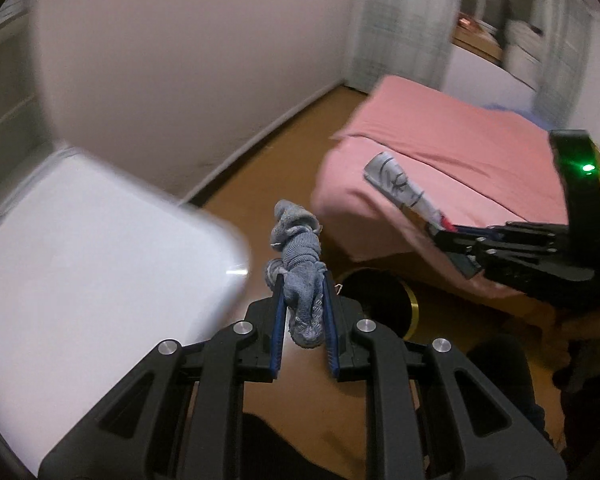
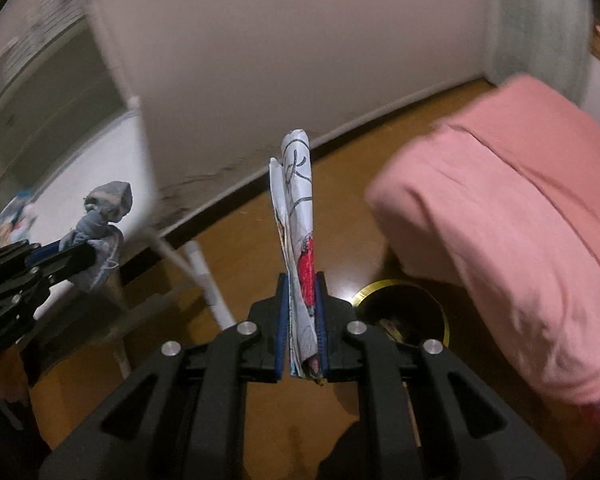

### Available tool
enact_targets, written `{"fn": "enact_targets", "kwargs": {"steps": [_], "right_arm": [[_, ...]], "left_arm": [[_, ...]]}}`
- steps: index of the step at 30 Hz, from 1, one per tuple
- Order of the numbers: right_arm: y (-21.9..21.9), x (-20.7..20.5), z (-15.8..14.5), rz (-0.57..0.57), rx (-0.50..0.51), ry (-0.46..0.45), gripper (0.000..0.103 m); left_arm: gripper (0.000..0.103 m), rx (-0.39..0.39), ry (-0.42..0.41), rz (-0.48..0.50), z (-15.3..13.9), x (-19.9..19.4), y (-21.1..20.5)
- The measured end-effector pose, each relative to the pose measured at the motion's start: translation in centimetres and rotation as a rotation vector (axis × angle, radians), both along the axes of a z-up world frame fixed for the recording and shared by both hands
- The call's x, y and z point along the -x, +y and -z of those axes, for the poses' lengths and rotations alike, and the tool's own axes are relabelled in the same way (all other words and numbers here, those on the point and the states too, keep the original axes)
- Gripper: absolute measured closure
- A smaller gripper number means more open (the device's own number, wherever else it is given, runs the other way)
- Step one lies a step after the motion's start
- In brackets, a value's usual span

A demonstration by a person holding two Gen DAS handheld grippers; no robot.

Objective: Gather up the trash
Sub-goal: 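Carry the grey sock and rolled paper over the black trash bin, then open both tools to drop the sock and paper into the bin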

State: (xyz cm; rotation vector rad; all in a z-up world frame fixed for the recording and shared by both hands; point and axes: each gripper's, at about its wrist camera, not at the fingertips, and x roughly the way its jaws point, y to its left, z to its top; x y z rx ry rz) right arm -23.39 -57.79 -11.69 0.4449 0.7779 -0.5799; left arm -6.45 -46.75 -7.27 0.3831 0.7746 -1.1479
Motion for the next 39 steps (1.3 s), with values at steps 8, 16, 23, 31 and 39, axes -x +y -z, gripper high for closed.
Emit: {"fn": "enact_targets", "kwargs": {"steps": [8,16,23,31,39], "right_arm": [[-6.7,6.8,7.8,0.176,-0.135,0.057,0.09],[-9.7,8.6,13.2,0.247,-0.219,0.083,0.09],[-10.8,8.3,14.4,0.253,-0.234,0.087,0.09],[-12.1,8.5,14.5,0.293,-0.22,0.043,0.034],[-13.1,10.3,16.1,0.357,-0.252,0.029,0.033]], "left_arm": [[0.087,-0.034,0.04,0.148,6.1,4.9,-10.9],[0.087,-0.094,0.059,0.204,10.1,6.9,-15.6],[0.087,-0.129,0.069,0.192,11.5,6.5,-16.0],[0.087,-0.161,0.094,0.182,12.8,5.8,-16.5],[0.087,-0.19,0.122,0.19,14.4,6.0,-17.4]]}}
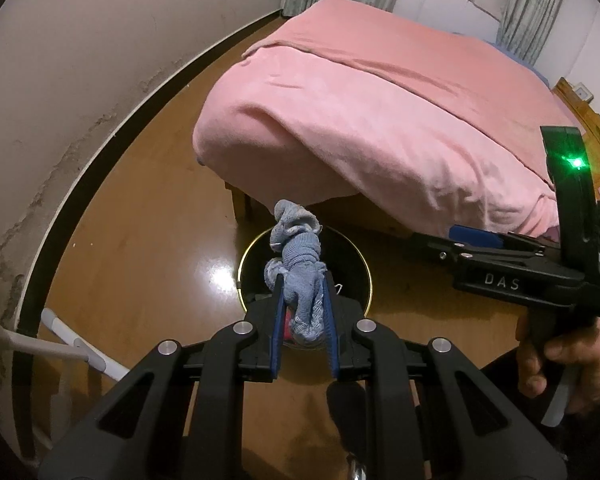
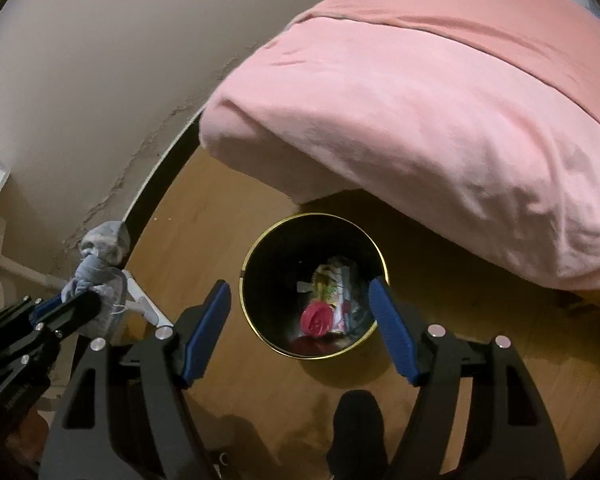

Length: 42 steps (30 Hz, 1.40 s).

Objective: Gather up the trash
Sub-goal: 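Open both tools to drop the sock and paper into the bin, then move both open tools back over the desk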

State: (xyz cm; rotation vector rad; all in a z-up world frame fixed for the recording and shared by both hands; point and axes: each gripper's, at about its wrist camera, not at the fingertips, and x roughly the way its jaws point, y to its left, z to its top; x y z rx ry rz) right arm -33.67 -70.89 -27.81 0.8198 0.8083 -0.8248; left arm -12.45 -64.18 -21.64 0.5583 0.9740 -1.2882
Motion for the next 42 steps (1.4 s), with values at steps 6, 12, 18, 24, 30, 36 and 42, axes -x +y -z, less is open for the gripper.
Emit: {"fn": "enact_targets", "kwargs": {"steps": [6,12,18,24,30,36,42], "right_arm": [[-0.4,0.9,0.4,0.03,-0.016,-0.004,0.033],[-0.9,2.2,0.4,0.07,-0.029,-0.032,0.031],[-0.9,2.2,0.4,0.058,-0.033,-0.024,0.031],[-0.2,1.2,0.1,0.036,0.001,-0.003,0.027],[3.4,-2.1,-4.0,-0.062,0.083,0.031,0.025],[11.0,-9.2,-12.5,-0.274,0.235,-0.045,0.017],[21.3,-19.7,-17.8,-0.577,0.3,-0.134,0.016]], "left_arm": [[0.087,-0.01,0.016,0.02,0.6,0.7,-1.2],[0.036,0.001,0.018,0.016,0.2,0.9,-2.3],[0.033,0.016,0.017,0.003,-0.5,0.6,-1.6],[0.017,0.044,-0.002,-0.026,-2.6,0.2,1.3],[0.011,0.107,-0.051,-0.072,-8.0,-1.3,8.6],[0.009,0.155,-0.167,-0.235,-13.1,-5.7,20.8],[0.008,0.13,-0.235,-0.595,-15.1,-13.2,35.4]]}}
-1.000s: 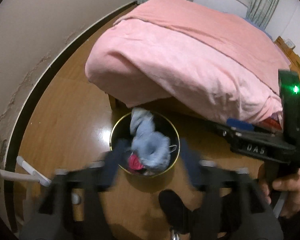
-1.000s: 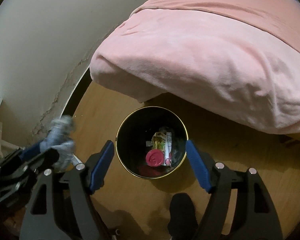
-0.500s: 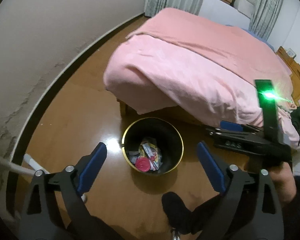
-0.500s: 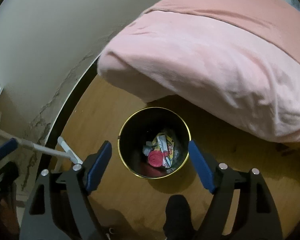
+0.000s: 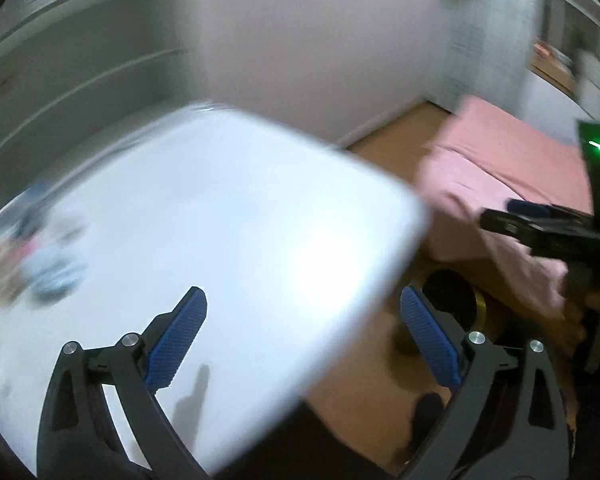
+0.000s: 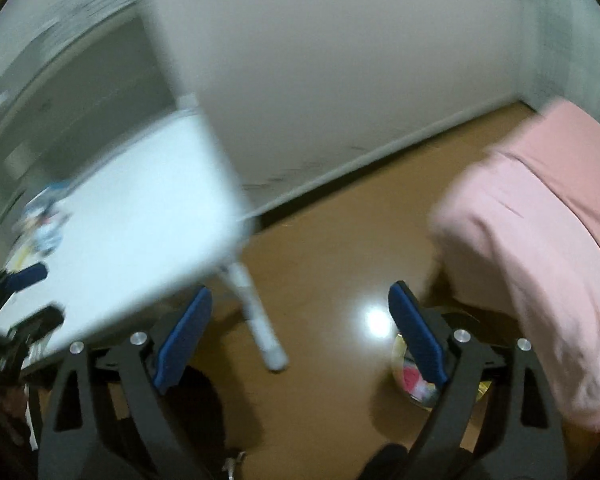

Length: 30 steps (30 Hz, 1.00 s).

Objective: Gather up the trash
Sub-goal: 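Move both open tools back over the desk, then grasp the light blue cloth with the right tool while the left tool grasps the white oval ring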

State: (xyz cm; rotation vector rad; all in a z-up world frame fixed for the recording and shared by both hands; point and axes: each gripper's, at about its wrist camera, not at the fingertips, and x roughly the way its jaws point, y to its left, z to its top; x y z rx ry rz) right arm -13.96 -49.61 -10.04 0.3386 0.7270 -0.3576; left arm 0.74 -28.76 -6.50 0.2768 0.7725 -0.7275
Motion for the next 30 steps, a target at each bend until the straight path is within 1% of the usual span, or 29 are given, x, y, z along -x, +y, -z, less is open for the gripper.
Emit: {"fn": "enact_targets", "kwargs": {"steps": [1,2,3,5,6,9,13,16,18,22,24,26,27,28,29,30], "right_arm": [[1.6,-1.5,-0.4,-0.044,0.008,-0.001,0.016],[4.0,-3.8,-0.7,-0.106,0.02,0.0,0.016],[5.5,-5.1,-0.8,-0.142,0.025,0.002,0.016],[8.9,-8.1,-1.1,-0.227,0.029,0.011,0.016],[11.4,-10.1,-1.2,-0.287,0.035,0.018,0.016],[16.2,-13.6,-1.1,-0.391,0.058,0.04,0.016],[21.4,-18.1,-0.6,-0.504,0.081,0.088,0.015],[24.4,-20.7,-0.2,-0.564,0.1,0.121,0.015],[25.8,-22.2,0.3,-0.585,0.112,0.137,0.015],[27.5,-25.4,0.9,-0.603,0.127,0.166,0.015],[28.1,-26.7,1.1,-0.598,0.147,0.169,0.014],[28.5,-27.9,1.0,-0.594,0.162,0.172,0.014],[28.7,-28.5,1.0,-0.593,0.166,0.174,0.014],[29.1,-29.4,1.2,-0.589,0.17,0.176,0.014],[29.2,-30.1,1.2,-0.587,0.175,0.177,0.014],[29.5,-30.6,1.2,-0.586,0.178,0.179,0.014]], "left_arm": [[0.008,-0.004,-0.004,-0.052,0.0,-0.9,2.0],[0.008,-0.014,-0.011,-0.125,0.0,-2.1,4.6],[0.008,-0.025,-0.017,-0.189,0.2,-3.1,7.2],[0.008,-0.04,-0.017,-0.3,0.5,-4.8,11.7],[0.008,-0.045,-0.013,-0.351,0.7,-5.7,14.0],[0.008,-0.048,0.01,-0.479,1.6,-7.6,19.8],[0.008,-0.052,0.058,-0.574,3.1,-9.6,25.2],[0.008,-0.046,0.076,-0.585,3.9,-10.5,25.8],[0.008,-0.05,0.088,-0.583,4.2,-11.2,26.6],[0.008,-0.08,0.096,-0.575,4.6,-12.0,25.9],[0.008,-0.078,0.105,-0.56,4.5,-12.5,25.6],[0.009,-0.107,0.099,-0.563,4.6,-12.8,25.4],[0.01,-0.107,0.101,-0.565,4.6,-12.9,25.5],[0.013,-0.103,0.106,-0.567,4.5,-13.0,25.6],[0.02,-0.104,0.104,-0.574,4.4,-13.1,25.7],[0.023,-0.104,0.105,-0.578,4.4,-13.3,25.7]]}}
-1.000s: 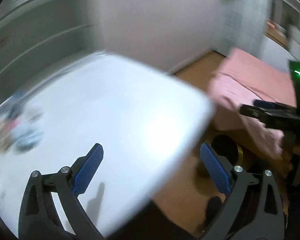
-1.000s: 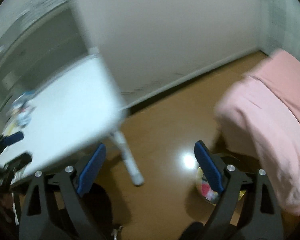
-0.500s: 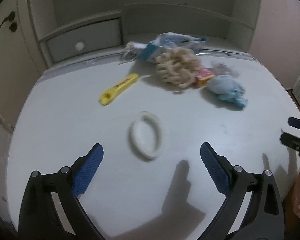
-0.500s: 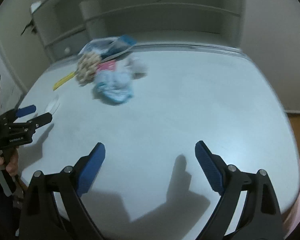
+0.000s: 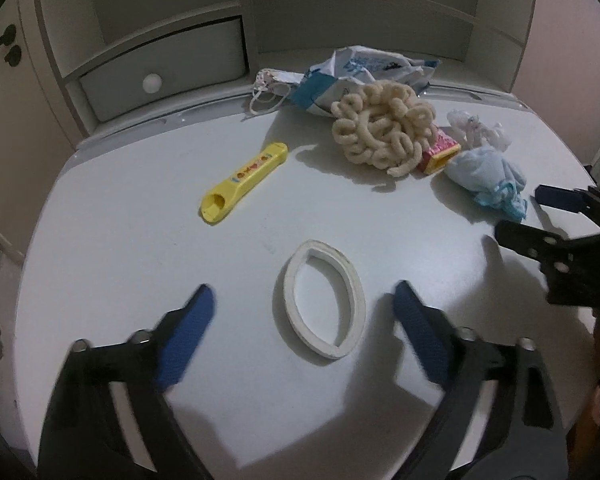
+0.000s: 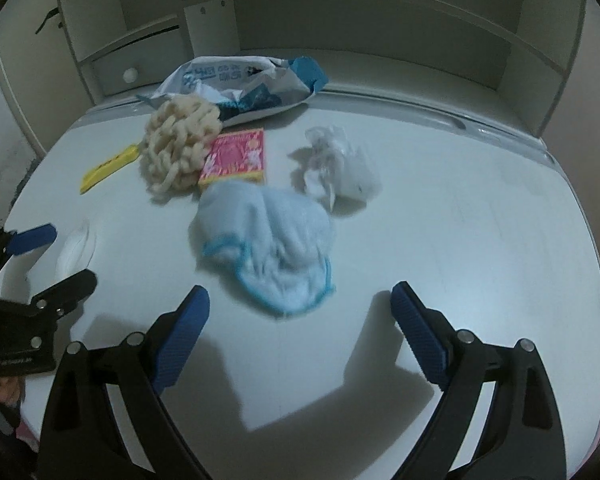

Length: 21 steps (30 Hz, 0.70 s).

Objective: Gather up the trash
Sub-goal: 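Grasp the light blue cloth with the right tool while the left tool grasps the white oval ring, then carry the blue cloth and white ring over the trash bin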

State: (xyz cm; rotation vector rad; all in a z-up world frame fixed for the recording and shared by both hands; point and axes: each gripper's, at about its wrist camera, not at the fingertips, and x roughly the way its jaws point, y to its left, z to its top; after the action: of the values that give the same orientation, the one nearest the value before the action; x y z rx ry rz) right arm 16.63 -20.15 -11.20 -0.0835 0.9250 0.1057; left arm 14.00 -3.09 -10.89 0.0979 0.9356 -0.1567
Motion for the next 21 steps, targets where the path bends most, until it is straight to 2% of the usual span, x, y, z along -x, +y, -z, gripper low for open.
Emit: {"fn": "enact_targets", "kwargs": {"steps": [3,4,6,7,10,16,21], "right_arm": [[0.6,-0.9,-0.1,-0.004,0.011,0.0,0.015],[0.7,-1.1,-0.1,-0.007,0.011,-0.004,0.022],[0.9,-1.0,-0.4,-0.016,0.006,-0.021,0.051],[0.9,-0.8,-0.7,-0.019,0.002,-0.026,0.082],[0.8,-0.4,-0.9,-0.019,-0.029,-0.017,0.086],[-1.4,2.5,-1.5,0.005,-0.055,-0.039,0.086],[-5.7,6.4,-2.2,0.081,-0.069,-0.069,0.086]], "left_arm": [[0.05,-0.001,-0.012,-0.008,-0.3,-0.1,0.3],[0.065,-0.003,-0.016,-0.007,-0.5,0.0,0.4],[0.067,0.004,-0.017,-0.004,-0.6,0.1,0.6],[0.068,0.007,-0.018,-0.004,-0.6,0.1,0.7],[0.069,0.018,-0.012,-0.002,-0.7,0.5,0.7],[0.069,0.025,-0.023,0.036,-1.5,1.5,-0.9],[0.069,0.039,-0.047,0.119,-2.6,2.5,-5.3]]}}
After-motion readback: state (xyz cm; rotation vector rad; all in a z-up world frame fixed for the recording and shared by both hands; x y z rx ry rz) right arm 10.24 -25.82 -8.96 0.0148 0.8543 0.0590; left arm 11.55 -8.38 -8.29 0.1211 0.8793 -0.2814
